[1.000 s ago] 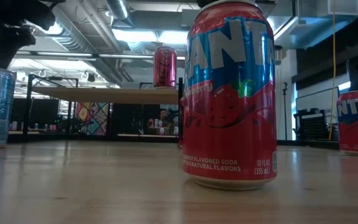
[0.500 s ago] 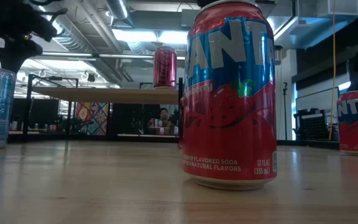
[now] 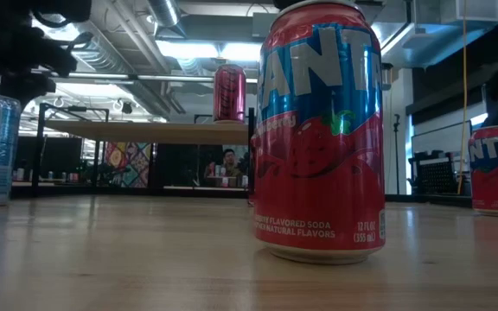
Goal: Place canned beverage on shelf
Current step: Put the bottom blue soda can on the shelf
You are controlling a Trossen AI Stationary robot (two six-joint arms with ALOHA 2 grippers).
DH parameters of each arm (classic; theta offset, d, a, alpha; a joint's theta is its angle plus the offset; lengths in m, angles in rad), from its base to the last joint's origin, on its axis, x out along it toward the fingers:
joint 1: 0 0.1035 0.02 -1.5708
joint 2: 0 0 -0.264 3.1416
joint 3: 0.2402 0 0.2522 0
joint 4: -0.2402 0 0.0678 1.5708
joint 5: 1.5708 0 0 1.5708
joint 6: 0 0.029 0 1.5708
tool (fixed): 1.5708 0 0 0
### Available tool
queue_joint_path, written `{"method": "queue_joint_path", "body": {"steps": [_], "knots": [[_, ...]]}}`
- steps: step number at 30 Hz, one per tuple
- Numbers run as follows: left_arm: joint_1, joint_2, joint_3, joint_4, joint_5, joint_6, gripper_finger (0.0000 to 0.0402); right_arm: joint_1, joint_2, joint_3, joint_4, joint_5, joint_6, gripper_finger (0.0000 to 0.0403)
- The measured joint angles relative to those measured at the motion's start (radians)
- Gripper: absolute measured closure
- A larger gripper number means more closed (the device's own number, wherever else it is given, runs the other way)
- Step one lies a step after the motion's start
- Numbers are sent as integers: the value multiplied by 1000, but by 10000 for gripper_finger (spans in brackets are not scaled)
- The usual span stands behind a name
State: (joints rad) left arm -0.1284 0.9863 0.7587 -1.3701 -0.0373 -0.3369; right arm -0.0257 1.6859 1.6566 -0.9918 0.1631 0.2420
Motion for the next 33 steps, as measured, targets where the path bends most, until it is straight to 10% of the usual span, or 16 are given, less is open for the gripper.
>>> {"method": "queue_joint_path", "body": {"steps": [5,17,33], "knots": [[0,0,43,27,4,-68,199,0,0,0,-10,-8,-6,8],[58,83,383,-20,70,-237,191,-1,-35,0,-61,12,-65,8],[350,486,1022,-198,-33,-12,190,-194,-186,0,-108,-115,-278,8]]}}
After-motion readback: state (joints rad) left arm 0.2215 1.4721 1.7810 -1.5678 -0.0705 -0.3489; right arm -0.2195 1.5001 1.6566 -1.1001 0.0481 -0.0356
